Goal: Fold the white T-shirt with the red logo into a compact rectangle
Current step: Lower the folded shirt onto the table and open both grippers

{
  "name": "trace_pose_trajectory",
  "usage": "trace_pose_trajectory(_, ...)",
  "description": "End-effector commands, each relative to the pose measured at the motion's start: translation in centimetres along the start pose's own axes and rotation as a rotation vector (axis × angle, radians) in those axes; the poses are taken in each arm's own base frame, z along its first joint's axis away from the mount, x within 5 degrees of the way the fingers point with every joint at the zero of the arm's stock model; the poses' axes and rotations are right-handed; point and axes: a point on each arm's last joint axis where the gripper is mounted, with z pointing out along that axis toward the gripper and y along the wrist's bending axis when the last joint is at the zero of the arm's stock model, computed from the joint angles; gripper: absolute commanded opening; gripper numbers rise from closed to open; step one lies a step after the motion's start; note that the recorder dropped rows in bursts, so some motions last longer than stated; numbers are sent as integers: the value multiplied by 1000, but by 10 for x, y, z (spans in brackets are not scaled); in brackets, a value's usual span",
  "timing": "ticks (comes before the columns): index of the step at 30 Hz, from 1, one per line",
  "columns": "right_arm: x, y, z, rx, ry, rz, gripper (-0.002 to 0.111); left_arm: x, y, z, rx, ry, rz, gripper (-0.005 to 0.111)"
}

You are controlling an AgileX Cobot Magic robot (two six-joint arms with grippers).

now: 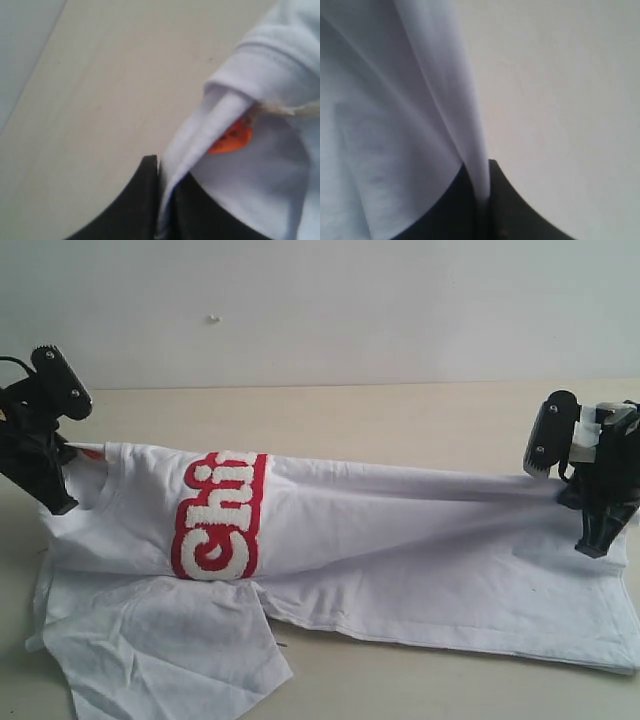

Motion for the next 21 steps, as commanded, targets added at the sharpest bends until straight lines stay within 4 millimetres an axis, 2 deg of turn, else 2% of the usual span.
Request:
trace_pose_trajectory(1, -2, -10, 0, 38, -9, -4, 11, 2, 3, 12, -61, -50, -43, 0)
trace_pose_trajectory(4, -3, -10, 0, 42, -10, -4, 17, 5, -1, 20, -48, -42, -68, 0)
trace_pose_trajectory(7, -3, -10, 0, 44, -11, -4, 29, 7, -3, 26, -55, -53, -107, 0)
trace_pose_trajectory(11, -3, -10, 0, 42, -10, -4, 52, 6, -3, 30, -70, -71, -139, 14)
trace_pose_trajectory(13, -3, -10, 0, 40, -11, 0, 60, 6, -3, 30, -72, -76, -162, 28)
trace_pose_trajectory(14, -2, -9, 0, 28, -7, 2, 62, 6, -3, 30, -72, -76, -167, 44)
trace_pose_trajectory(15, -2, -7, 0, 14, -2, 2, 62, 6, -3, 30, -72, -76, -167, 54)
trace_pose_trajectory(16, -1, -6, 0, -1, 3, 4, 62, 6, -3, 29, -73, -77, -167, 75)
trace_pose_trajectory(18, -1, -5, 0, -17, 5, 16, 62, 5, -1, 29, -87, -89, -169, 105)
trace_pose_trajectory(21, -1, -2, 0, -41, 11, 24, 62, 3, 3, 28, -124, -125, -169, 105)
